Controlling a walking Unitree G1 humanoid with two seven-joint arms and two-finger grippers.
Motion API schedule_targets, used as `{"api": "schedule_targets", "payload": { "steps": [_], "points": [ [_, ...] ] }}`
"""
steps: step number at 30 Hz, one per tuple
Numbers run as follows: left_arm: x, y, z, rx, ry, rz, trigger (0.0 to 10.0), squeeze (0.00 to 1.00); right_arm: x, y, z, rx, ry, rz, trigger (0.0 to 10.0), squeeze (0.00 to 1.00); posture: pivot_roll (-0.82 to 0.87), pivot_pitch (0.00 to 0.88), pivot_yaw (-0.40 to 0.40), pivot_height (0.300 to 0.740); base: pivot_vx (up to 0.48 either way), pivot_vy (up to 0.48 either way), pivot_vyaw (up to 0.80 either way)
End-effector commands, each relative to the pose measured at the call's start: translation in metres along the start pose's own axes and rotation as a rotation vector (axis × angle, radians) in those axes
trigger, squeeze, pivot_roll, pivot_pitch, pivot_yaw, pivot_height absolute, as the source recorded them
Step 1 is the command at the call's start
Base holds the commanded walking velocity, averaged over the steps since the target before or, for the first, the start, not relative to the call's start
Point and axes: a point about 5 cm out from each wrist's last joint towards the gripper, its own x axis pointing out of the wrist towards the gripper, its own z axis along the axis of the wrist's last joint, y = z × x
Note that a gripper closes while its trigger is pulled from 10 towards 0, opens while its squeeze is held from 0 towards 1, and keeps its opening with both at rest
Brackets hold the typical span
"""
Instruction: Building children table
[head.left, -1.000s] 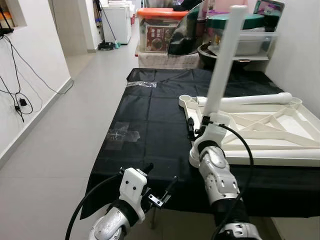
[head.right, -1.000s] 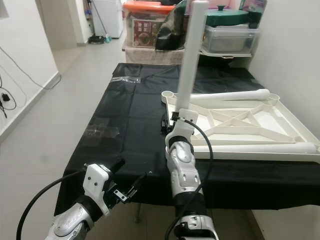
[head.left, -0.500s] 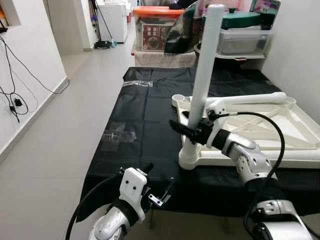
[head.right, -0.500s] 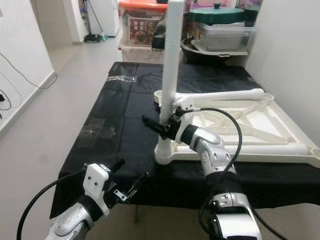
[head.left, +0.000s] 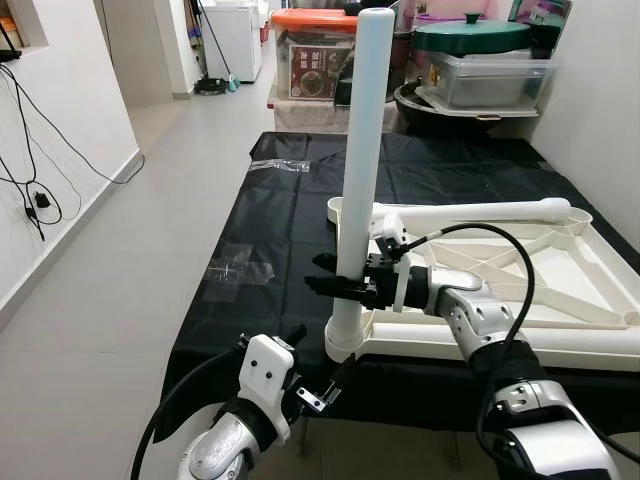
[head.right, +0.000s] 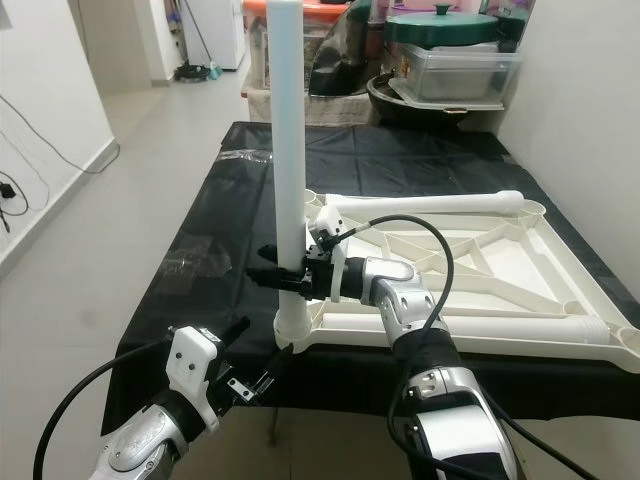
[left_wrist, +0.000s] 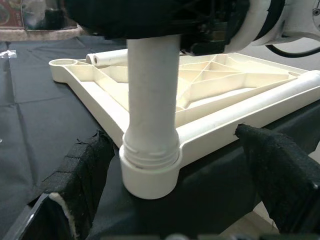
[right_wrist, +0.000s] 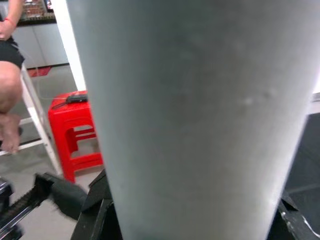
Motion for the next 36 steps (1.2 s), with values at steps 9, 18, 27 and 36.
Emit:
{"api": "schedule_targets", "payload": {
  "steps": [9, 18, 27, 36],
  "points": [
    [0.001, 0.000, -0.002, 0.001, 0.011, -0.004, 10.0, 0.00, 0.008, -0.017, -0.010, 0.073, -0.081, -0.424, 0.0, 0.00, 0.08, 0.006, -0.039, 0.740, 0.000, 0.000, 0.00],
    [0.001, 0.000, -0.002, 0.006, 0.010, -0.003, 10.0, 0.00, -0.041, -0.031, -0.028, 0.140, -0.068, -1.446, 0.0, 0.00, 0.08, 0.007, -0.038, 0.740, 0.000, 0.000, 0.00],
    [0.001, 0.001, -0.002, 0.007, 0.012, -0.004, 10.0, 0.00, -0.032, -0.005, -0.033, 0.242, -0.132, -1.653, 10.0, 0.00, 0.07, 0.009, -0.034, 0.740, 0.000, 0.000, 0.00],
    [0.001, 0.001, -0.002, 0.005, 0.014, -0.003, 10.0, 0.00, -0.009, -0.010, -0.030, 0.262, -0.275, -1.400, 10.0, 0.00, 0.07, 0.014, -0.035, 0.740, 0.000, 0.000, 0.00]
  ]
}}
